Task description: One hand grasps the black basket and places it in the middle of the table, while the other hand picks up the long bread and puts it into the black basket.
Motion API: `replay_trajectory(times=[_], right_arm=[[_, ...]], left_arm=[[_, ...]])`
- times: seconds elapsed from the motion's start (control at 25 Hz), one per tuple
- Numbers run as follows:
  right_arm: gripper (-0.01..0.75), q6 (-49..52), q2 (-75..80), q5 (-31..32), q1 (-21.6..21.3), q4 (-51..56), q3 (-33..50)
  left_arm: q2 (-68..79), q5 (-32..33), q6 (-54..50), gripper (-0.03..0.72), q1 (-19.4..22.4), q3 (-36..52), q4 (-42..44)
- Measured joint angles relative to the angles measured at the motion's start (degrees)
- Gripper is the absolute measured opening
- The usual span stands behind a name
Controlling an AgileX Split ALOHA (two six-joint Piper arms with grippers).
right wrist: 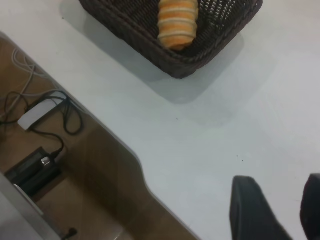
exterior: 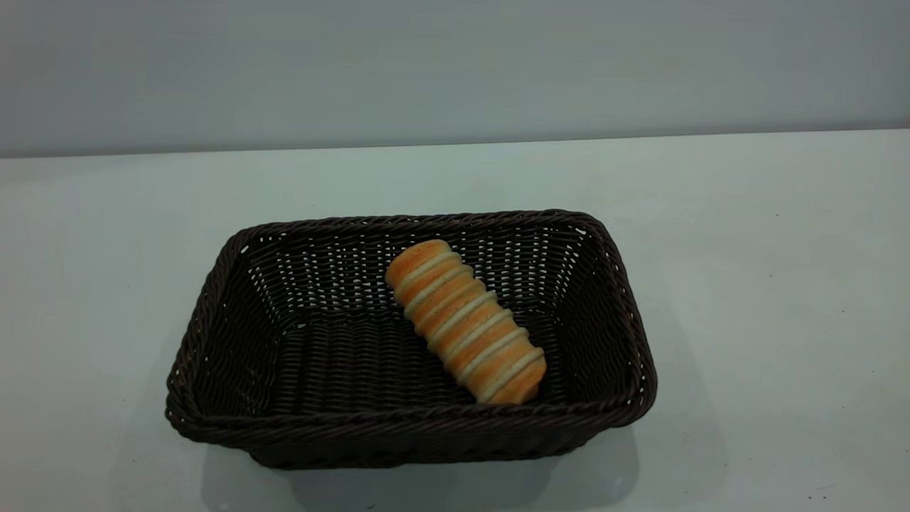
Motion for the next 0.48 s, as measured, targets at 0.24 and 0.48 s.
replay_trajectory(times=[0.24,0.48], right_arm=[[0.236,0.0,0.0,0.0,-9.6,0.2,0.0],[0.237,0.0,0.0,0.0,-28.7,0.2,0.0]], left_arm=[[0.0,0.0,0.2,0.585,7.5,0.0,0.0],[0.0,0.0,0.2,0.585,17.7,0.0,0.0]])
